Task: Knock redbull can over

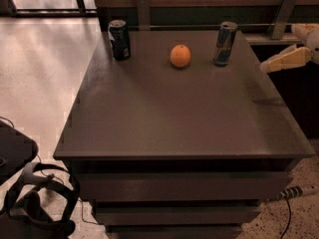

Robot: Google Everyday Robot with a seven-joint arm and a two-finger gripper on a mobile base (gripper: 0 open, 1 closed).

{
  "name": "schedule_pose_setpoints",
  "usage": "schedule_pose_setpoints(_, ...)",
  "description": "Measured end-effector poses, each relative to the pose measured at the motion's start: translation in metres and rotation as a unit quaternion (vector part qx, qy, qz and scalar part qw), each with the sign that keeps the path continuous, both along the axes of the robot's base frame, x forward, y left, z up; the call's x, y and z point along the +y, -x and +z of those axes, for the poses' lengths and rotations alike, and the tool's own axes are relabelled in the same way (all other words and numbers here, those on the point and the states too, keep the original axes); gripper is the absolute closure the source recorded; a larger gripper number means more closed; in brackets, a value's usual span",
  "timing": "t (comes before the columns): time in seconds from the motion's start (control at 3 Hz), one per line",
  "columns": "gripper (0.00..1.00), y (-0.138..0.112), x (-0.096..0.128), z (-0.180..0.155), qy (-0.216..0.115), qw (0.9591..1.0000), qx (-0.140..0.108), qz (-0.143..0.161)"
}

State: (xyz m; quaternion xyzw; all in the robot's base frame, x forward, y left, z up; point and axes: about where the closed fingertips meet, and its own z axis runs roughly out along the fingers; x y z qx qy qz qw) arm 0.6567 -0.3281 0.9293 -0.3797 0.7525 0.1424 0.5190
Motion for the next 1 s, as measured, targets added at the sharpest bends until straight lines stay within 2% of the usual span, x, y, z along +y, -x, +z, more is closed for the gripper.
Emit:
schedule_pose_setpoints(0.67,0.00,-0.041,0.019,0.000,-0.076,0.9969,0.005,0.019)
schedule_pose_setpoints(1.0,0.00,-0.058,0.028,-0.001,-0.111,0.9935,-0.007,0.025)
